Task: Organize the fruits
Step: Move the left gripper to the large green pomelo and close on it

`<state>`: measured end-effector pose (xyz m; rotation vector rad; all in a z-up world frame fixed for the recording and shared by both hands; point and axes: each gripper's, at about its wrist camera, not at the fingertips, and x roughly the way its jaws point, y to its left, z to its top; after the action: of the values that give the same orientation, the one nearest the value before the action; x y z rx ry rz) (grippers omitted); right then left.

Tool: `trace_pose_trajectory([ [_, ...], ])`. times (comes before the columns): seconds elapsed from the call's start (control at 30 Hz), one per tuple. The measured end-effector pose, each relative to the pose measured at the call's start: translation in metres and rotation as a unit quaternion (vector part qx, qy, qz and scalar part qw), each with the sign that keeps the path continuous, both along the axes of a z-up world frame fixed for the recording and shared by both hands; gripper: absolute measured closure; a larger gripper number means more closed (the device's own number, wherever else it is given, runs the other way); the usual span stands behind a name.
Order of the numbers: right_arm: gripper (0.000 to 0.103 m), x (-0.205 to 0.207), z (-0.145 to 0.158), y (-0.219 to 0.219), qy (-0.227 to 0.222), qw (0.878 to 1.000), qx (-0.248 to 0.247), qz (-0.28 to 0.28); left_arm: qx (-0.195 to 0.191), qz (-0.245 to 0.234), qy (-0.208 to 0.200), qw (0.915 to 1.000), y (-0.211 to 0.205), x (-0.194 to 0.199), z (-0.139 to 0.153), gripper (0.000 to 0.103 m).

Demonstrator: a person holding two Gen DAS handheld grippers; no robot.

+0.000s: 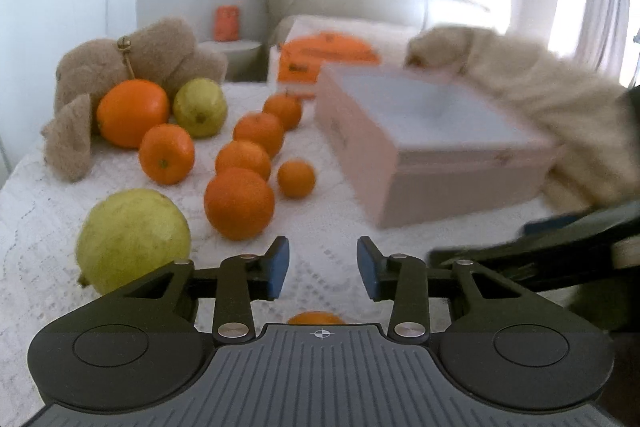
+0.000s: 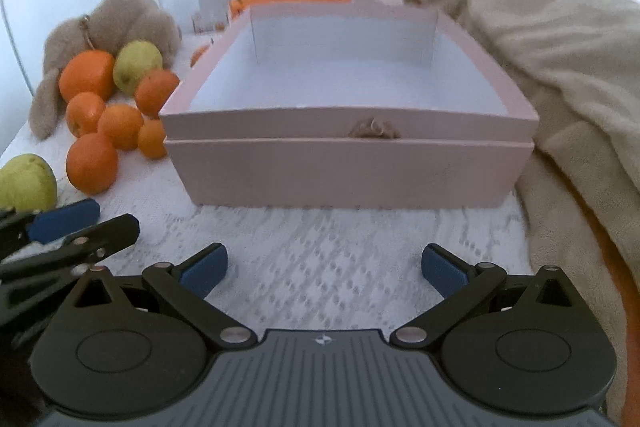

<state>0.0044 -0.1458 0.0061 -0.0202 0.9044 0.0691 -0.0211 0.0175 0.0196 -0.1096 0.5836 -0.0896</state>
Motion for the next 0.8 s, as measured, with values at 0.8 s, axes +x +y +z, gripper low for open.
trace_pose_trajectory([
  [0.8,0.005,-0.038,0.029,0.036,-0.068,0.983,0.083,0.151,0.054,0.025,-0.009,0.9982,0.068,-0.023,0.032,0.059],
])
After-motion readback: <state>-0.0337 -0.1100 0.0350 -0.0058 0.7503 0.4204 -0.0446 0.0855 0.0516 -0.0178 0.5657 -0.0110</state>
